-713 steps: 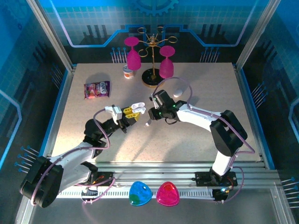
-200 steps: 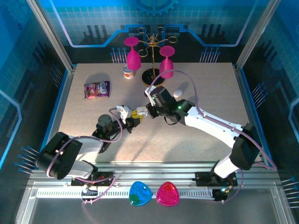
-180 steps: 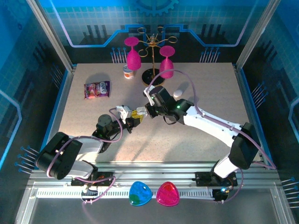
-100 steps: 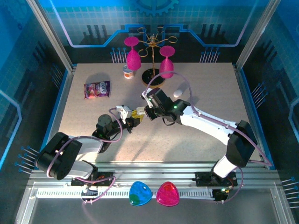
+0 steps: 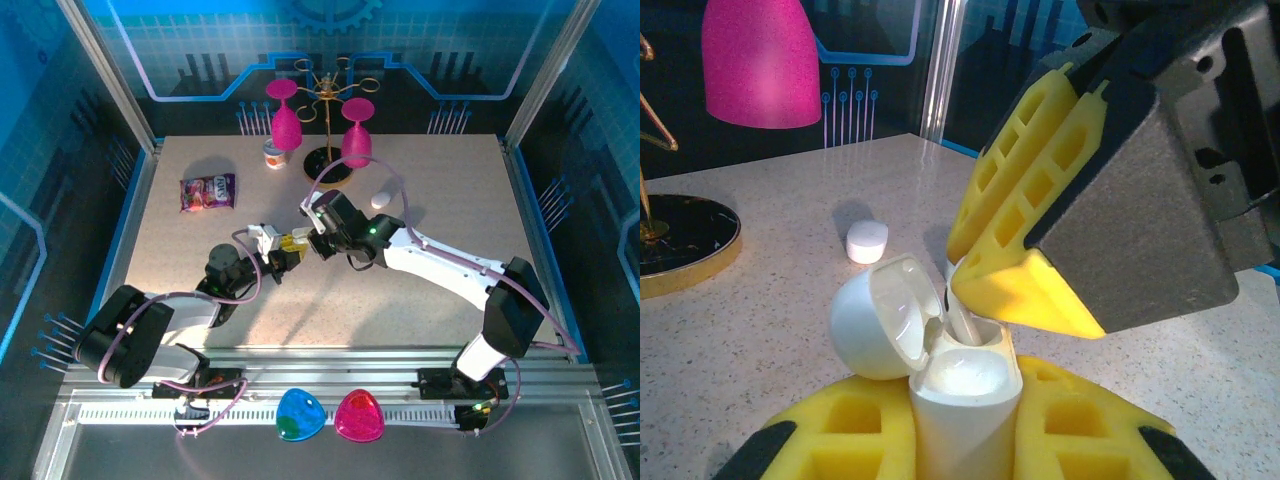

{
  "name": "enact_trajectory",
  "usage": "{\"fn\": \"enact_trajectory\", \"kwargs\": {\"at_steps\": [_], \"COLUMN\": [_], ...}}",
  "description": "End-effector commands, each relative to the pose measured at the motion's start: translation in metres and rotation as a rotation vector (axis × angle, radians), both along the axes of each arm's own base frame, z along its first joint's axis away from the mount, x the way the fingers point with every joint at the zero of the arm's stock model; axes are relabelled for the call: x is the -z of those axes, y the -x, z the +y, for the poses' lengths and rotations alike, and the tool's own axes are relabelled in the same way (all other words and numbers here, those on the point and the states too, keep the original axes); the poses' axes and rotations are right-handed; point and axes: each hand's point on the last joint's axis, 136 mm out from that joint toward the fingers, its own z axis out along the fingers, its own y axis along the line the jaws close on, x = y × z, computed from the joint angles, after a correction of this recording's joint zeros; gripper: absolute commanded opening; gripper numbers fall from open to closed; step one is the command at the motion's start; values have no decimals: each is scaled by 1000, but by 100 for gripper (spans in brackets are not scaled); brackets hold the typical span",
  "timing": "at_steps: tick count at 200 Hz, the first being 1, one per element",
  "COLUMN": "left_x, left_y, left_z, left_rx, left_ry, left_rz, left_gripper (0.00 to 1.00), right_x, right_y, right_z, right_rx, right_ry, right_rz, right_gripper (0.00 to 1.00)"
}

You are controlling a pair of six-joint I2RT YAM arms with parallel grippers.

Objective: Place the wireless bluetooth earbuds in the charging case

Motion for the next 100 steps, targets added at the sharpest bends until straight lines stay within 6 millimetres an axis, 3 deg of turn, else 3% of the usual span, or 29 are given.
{"fn": "enact_trajectory", "kwargs": {"at_steps": [1,64,100], "left_x": [-27,-29,-31], "left_y": [-3,-4,-3], "left_z": [-2,-4,-4], "left_rx": [-3,4,13], "left_ry": [34,44,52], "left_rz": [-83,-90,-94], "left_gripper": [2,2,2], "right_x": [-3,-30,-47], "right_y": [14,20,10], "right_z": [15,6,-17], "right_rx": [-70,-34,57], "right_ry": [-25,-148,-297], "right_rz": [34,40,39], "right_gripper": [19,39,45]}}
